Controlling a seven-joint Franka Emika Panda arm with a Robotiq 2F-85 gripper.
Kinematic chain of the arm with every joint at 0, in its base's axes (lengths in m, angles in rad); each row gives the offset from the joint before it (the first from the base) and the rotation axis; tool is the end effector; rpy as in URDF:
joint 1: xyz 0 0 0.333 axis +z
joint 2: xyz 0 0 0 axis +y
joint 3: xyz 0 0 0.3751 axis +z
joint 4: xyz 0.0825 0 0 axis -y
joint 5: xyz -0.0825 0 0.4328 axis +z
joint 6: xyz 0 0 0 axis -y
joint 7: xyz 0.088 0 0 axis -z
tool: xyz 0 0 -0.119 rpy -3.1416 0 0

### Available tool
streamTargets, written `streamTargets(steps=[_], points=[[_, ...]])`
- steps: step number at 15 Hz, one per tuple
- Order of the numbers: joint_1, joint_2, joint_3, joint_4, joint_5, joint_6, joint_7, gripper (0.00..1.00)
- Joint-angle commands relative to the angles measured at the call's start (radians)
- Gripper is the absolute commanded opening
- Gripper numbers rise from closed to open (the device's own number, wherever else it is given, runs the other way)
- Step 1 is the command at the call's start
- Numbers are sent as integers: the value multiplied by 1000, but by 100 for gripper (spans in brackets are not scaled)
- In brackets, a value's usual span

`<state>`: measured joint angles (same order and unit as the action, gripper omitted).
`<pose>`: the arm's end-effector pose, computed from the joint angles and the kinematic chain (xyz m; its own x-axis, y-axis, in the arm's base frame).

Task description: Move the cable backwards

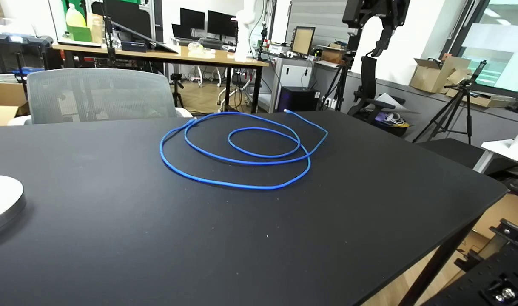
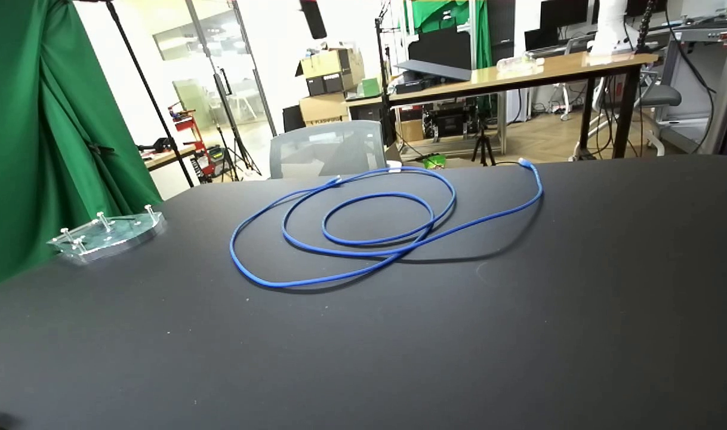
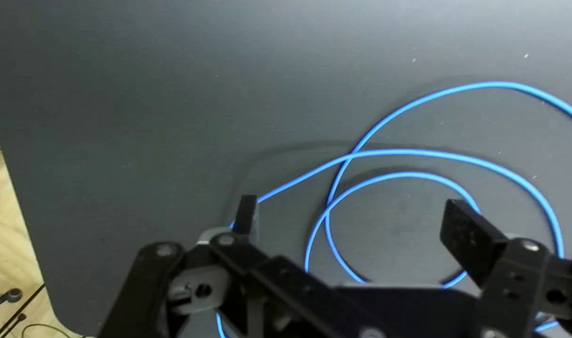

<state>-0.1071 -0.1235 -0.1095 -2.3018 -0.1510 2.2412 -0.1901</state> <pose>0.5199 -0.1211 0.4227 0.9972 0.0662 0.0357 0.0615 -0.9910 0.1190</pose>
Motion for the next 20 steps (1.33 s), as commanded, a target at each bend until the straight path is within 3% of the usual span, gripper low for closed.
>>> streamTargets(steps=[1, 2, 8, 16, 20], points=[[-11, 167, -15, 177, 44, 18, 20, 100], [-9, 82, -7, 72, 15, 36, 8, 100], [-13, 182, -10, 176, 25, -10, 11, 100], [-56, 484, 4, 507, 243, -112, -70, 100], [-68, 664, -3, 725, 182, -182, -35, 100]])
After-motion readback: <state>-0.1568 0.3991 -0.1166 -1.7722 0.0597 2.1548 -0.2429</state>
